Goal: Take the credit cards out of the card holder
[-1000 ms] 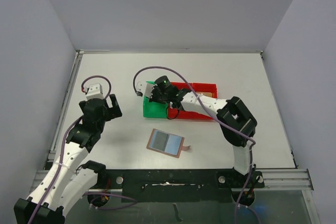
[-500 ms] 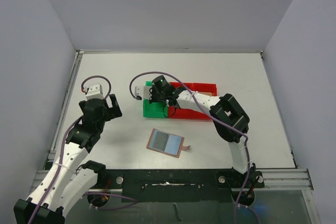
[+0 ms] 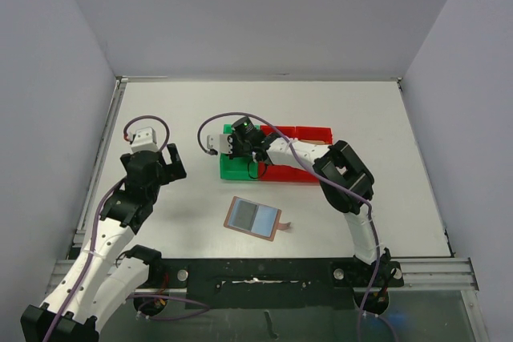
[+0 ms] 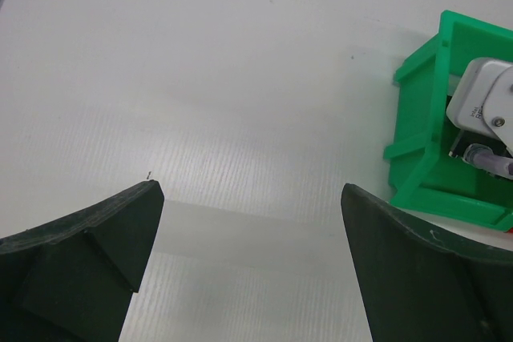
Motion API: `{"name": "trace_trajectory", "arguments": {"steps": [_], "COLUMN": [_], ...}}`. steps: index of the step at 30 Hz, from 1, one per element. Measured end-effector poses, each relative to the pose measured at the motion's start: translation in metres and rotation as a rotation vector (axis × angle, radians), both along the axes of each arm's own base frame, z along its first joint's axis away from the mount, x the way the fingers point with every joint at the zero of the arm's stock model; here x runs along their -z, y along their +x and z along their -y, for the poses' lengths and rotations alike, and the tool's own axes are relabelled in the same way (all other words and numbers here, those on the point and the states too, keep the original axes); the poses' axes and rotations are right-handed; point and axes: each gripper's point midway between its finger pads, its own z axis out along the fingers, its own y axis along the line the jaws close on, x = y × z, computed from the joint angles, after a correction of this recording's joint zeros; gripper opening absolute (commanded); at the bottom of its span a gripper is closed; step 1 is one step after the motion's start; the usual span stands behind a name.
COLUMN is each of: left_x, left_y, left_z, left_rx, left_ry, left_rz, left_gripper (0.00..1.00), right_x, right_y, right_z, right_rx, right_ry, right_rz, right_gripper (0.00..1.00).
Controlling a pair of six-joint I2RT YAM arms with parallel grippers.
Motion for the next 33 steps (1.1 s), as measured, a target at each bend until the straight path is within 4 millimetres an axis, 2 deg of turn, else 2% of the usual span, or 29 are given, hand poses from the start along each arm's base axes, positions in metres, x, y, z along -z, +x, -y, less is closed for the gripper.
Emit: {"name": "trace_trajectory", "arguments": {"steps": [3, 7, 19, 33], "left_x": [-0.0001, -0.0005, 0.0043, 0.0060], "left_y": [0.0000, 0.0004, -0.0004, -0.0002], "left_z": [0.0008, 0.0015, 0.0034, 0.0070], "left_rx": [0.004, 0.007, 0.018, 0.038], "left_ry": [-0.002, -0.005, -0.007, -0.012], "left_rz": [0.000, 0.002, -0.008, -0.014], "left_gripper": [0.95, 0.95, 0.95, 0.95], "right_x": [0.0014, 0.0038, 0.0025, 0.0022], "right_y": [-0.0013, -0.0035, -0.0018, 0.0003], "right_z": [0.0011, 0.0025, 0.0032, 0.0071], "right_rx": [-0.001, -0.002, 0.029, 0.064], "right_ry": [-0.006, -0.013, 0.003, 0.001], "right_rz": [-0.007, -0.019, -0.019, -0.014], "right_gripper": [0.29, 0.32, 0.34, 0.41]}}
